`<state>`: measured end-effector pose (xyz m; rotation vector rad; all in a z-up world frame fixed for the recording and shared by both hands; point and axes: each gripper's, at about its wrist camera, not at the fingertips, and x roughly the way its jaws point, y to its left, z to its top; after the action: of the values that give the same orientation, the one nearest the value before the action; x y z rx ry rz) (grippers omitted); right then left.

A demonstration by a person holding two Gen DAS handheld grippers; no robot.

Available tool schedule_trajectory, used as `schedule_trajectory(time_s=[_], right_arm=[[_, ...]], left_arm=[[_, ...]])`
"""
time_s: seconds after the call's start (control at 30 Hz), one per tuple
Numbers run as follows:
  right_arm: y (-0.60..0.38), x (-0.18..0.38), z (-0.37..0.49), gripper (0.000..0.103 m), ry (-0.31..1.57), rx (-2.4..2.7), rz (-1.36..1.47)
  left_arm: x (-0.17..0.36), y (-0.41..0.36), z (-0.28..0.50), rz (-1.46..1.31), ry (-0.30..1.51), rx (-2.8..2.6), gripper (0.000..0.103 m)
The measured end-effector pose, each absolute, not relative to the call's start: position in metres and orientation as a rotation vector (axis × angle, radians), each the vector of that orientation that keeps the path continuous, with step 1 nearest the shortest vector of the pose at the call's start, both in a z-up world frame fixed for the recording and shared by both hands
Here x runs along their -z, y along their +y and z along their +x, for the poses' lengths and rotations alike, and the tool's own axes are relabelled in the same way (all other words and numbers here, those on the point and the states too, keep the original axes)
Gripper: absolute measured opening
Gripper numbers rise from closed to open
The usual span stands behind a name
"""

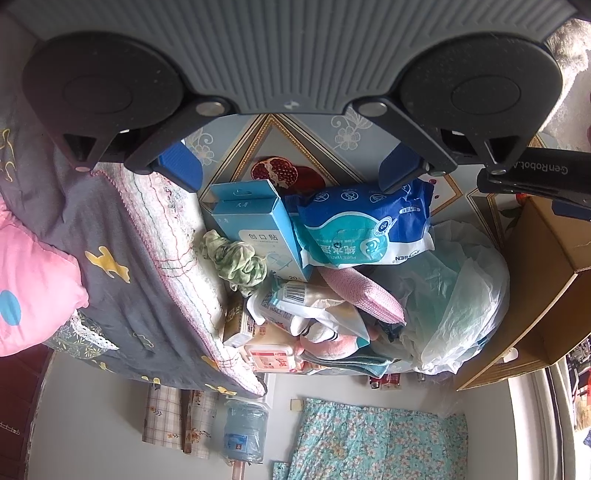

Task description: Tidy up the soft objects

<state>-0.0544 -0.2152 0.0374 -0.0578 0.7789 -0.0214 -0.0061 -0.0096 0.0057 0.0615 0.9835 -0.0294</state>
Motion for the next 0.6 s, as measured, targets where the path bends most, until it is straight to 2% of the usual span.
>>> schedule_trajectory(time_s=[0.6], right_arm=[[-0.2077, -0.0345, -0.0491, 0.102, 0.797, 0.005, -0.072]], left_arm=[[-0.0039, -0.0055, -0.0021, 0.034, 1.013, 0.015, 0.097]])
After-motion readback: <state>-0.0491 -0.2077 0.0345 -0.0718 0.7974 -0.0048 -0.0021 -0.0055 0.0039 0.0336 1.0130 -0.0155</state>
